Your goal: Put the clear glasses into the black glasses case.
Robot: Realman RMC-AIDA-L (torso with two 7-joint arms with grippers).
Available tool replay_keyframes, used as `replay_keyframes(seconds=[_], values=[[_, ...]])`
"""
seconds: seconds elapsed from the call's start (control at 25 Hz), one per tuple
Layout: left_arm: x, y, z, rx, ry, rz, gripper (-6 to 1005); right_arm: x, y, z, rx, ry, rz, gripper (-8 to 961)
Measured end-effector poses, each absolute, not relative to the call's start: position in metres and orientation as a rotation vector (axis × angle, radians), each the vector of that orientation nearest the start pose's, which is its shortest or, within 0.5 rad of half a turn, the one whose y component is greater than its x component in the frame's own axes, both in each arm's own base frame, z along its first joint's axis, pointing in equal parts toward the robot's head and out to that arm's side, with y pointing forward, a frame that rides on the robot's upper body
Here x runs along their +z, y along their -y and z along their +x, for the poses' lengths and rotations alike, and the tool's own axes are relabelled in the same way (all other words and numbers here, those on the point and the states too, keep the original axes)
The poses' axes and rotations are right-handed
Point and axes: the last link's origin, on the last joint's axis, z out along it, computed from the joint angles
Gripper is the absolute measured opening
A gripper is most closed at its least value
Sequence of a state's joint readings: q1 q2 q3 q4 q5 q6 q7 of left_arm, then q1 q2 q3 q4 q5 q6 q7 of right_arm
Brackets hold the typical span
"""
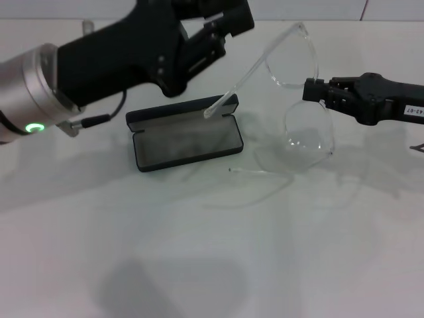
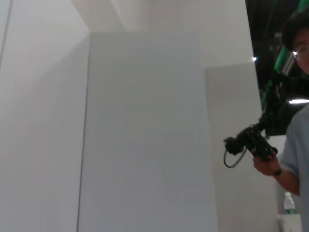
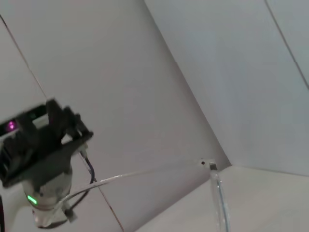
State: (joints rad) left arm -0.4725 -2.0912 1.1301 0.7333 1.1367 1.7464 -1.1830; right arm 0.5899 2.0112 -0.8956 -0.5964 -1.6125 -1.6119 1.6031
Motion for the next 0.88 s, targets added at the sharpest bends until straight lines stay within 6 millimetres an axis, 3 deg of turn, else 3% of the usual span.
replay_keyframes(seconds=[0.32,0.56,0.88], values=[[0.011,-0.305,-0.158,-1.529,0.015,-2.604,135,0.018,-0.347,0.201,1.157,-0.756,-2.755,68],[0.003,-0.302,-0.16,-1.526,0.044,-2.636,45,0.021,-0.346,0.195,1.206,-0.73,-2.766,68],[-0.005,-0.301,-0.16,-1.522,0.052,-2.661,50,0.025,-0.345,0.188,1.286,-0.698,-2.758,68]])
